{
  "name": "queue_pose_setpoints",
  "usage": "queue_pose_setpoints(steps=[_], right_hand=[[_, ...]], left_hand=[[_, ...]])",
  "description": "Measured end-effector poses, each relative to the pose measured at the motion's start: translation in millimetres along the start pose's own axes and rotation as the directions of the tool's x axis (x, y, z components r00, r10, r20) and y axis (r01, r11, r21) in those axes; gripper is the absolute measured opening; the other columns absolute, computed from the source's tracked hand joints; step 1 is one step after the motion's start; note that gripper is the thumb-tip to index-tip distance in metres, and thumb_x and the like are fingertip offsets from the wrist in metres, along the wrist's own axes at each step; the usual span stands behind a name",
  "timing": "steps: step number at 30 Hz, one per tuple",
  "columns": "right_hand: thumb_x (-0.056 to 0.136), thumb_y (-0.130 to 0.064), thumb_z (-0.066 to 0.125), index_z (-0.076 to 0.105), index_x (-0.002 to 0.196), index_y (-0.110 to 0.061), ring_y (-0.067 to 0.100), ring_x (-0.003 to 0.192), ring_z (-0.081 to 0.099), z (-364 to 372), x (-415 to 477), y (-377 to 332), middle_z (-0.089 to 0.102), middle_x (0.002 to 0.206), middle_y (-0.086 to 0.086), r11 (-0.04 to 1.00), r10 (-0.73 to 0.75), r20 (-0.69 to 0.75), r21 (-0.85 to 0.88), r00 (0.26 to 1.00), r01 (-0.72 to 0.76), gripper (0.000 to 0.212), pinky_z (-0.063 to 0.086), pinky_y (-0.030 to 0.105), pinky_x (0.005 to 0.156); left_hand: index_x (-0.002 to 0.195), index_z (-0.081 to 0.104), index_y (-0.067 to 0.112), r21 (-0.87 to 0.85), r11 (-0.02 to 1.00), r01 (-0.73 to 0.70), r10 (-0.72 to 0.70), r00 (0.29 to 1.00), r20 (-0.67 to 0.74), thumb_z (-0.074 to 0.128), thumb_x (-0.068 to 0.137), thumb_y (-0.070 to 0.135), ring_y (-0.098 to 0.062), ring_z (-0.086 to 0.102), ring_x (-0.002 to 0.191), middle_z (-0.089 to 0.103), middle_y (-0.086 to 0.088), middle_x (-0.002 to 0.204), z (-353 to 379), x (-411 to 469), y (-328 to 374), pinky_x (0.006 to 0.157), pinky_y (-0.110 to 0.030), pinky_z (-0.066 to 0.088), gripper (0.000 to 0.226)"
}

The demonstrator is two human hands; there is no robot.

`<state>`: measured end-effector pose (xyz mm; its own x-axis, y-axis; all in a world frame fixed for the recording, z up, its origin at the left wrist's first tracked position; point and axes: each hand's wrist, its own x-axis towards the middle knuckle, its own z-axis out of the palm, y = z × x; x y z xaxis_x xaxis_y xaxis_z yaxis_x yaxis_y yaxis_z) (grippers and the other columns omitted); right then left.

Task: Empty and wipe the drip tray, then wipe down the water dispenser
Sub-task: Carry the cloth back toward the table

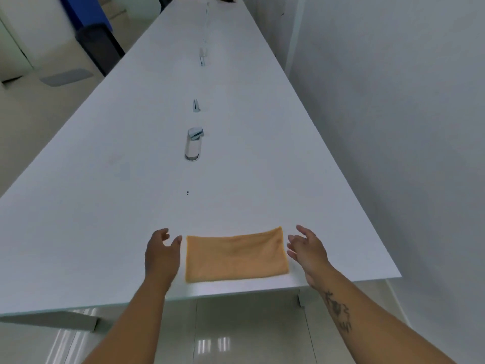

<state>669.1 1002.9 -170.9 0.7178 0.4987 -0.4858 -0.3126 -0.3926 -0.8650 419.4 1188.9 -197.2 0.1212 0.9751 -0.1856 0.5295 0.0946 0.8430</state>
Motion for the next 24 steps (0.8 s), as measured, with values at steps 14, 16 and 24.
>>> queue_pose_setpoints(steps=[14, 16, 24], right_hand=[[0.091, -0.004, 0.052, 0.049, 0.07, -0.006, 0.022, 0.069, 0.051, 24.3, 40.1, 48.0, 0.053, 0.074, 0.008, 0.776, 0.188, -0.201, -0.57, 0.961, -0.271, 0.021, 0.04, 0.028, 0.06], [0.089, -0.002, 0.047, 0.044, 0.064, -0.008, 0.018, 0.061, 0.044, 23.2, 41.1, 51.5, 0.048, 0.068, 0.007, 0.76, 0.15, -0.205, -0.602, 0.967, -0.245, 0.026, 0.034, 0.027, 0.051], [0.085, -0.009, 0.053, 0.053, 0.074, -0.012, 0.02, 0.065, 0.052, 47.4, 25.5, 41.4, 0.056, 0.07, 0.002, 0.821, -0.115, -0.161, -0.571, 0.98, 0.003, 0.011, 0.043, 0.033, 0.062]], left_hand=[[0.103, 0.068, 0.021, 0.516, 0.686, -0.513, 0.337, 0.852, 0.399, 0.056, 0.097, 0.023, -0.018, 0.055, 0.097, 0.064, 0.007, 0.107, 28.5, -35.2, -64.7, 0.076, -0.031, 0.048, 0.014], [0.098, 0.066, 0.021, 0.595, 0.641, -0.486, 0.321, 0.873, 0.367, 0.053, 0.098, 0.022, -0.019, 0.053, 0.093, 0.062, 0.007, 0.105, 21.0, -34.1, -66.3, 0.067, -0.031, 0.045, 0.013], [0.112, 0.074, 0.017, 0.561, 0.674, -0.48, 0.327, 0.875, 0.356, 0.072, 0.086, 0.014, -0.027, 0.061, 0.097, 0.07, 0.004, 0.115, 6.3, -28.7, -80.1, 0.07, -0.037, 0.051, 0.026]])
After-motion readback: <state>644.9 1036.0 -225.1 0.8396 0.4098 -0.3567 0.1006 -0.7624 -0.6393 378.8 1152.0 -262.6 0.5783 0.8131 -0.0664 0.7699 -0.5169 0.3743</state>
